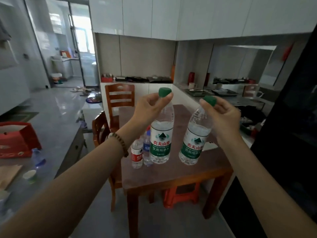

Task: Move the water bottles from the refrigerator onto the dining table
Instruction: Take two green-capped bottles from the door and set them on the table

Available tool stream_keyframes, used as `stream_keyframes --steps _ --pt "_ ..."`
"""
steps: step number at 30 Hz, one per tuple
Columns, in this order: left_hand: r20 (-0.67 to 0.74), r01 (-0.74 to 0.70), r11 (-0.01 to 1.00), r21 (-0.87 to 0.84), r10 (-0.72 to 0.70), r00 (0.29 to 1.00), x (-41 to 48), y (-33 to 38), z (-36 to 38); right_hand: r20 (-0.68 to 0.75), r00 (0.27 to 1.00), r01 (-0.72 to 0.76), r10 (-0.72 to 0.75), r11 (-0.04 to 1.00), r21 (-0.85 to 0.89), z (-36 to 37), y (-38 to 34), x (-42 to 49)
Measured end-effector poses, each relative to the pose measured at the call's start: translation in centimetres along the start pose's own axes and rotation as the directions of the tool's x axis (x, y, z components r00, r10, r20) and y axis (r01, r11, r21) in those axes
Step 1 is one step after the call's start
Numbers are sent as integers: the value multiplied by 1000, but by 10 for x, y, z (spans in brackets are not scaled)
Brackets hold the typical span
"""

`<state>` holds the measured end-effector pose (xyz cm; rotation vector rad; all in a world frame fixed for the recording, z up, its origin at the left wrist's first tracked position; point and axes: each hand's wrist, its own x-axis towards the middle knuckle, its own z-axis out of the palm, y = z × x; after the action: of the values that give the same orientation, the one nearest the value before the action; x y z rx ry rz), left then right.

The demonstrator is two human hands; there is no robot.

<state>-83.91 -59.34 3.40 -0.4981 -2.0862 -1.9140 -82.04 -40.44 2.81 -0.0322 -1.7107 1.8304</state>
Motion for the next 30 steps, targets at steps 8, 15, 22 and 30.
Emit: stream_keyframes --steps 8,15,22,30 --pt "81 78 997 -15 -76 994 114 -102 36 58 995 -72 77 994 -87 9 106 118" --pt "40 158 977 146 -165 985 193 -188 56 255 961 -63 104 985 -163 36 208 212" --pt "15 243 903 353 -265 964 231 -262 50 400 903 -85 158 977 -194 66 284 257" --pt "204 213 746 632 -424 882 251 -300 31 446 853 -187 272 956 -227 87 342 249"
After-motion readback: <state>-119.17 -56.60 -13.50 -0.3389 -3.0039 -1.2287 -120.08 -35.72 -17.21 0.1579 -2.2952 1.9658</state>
